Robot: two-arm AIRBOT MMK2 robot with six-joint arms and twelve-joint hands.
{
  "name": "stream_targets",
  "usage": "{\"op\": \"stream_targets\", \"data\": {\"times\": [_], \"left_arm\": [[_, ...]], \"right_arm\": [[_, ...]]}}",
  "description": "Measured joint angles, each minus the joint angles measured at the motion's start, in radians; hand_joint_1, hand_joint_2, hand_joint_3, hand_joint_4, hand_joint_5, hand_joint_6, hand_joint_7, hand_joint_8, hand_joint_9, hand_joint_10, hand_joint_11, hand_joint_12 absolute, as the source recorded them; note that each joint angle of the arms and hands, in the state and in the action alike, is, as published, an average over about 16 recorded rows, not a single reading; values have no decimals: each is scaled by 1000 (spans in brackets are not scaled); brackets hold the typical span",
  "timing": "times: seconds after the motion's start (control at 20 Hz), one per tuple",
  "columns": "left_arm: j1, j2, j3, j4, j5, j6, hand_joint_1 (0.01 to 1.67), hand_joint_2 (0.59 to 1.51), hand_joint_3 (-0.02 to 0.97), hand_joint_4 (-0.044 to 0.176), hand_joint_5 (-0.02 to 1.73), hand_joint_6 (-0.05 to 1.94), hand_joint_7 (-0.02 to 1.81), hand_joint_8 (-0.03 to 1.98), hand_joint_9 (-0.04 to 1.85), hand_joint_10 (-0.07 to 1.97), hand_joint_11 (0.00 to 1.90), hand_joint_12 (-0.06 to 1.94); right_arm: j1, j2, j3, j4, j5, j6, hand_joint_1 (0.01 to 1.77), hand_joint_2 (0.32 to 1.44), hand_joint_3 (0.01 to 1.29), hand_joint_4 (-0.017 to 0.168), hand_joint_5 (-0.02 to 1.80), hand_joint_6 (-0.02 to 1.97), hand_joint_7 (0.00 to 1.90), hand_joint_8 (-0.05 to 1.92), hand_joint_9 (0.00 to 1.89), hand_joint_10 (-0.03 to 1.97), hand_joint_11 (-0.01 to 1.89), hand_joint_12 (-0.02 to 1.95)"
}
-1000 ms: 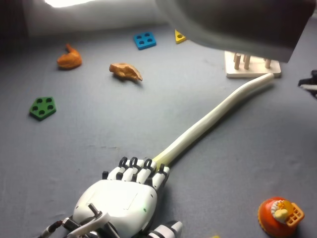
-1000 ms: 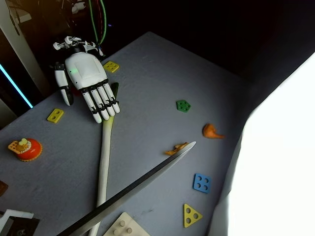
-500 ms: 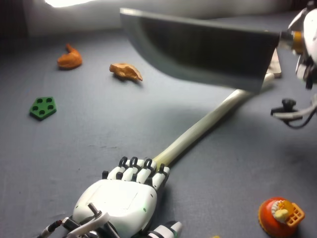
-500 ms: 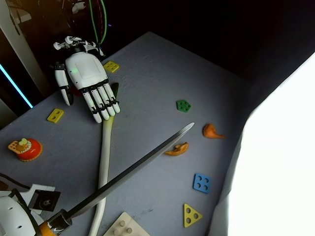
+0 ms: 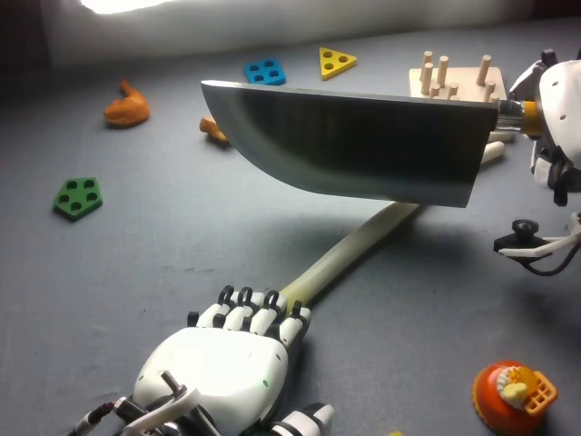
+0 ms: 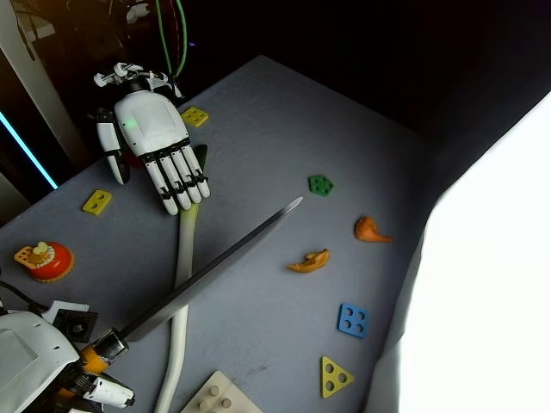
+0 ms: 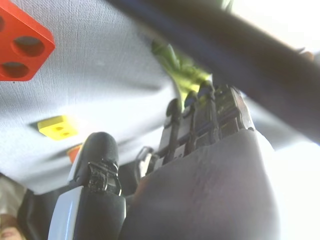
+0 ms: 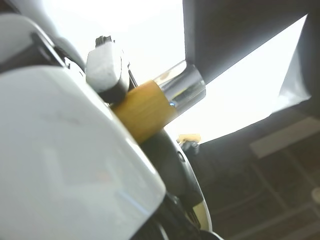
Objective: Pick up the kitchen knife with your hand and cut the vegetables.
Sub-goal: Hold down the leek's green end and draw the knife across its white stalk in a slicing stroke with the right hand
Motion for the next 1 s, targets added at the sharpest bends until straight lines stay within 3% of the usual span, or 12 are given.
{"op": "stream_targets", "data": {"times": [0.4, 1.0], "left_arm": [[-2, 0, 0, 3, 3, 0, 204, 1408, 16, 2, 118, 20, 55, -15, 52, -12, 17, 115], [-6, 0, 0, 1, 8, 0, 189, 1409, 17, 3, 96, 20, 51, -15, 51, -12, 16, 104]], "right_arm": [[-58, 32, -5, -60, 25, 25, 1582, 632, 946, 165, 1321, 1907, 1504, 1755, 1542, 1791, 1572, 1798], [-133, 144, -30, -71, 26, 62, 1575, 634, 944, 165, 1298, 1907, 1509, 1755, 1550, 1784, 1579, 1784]]}}
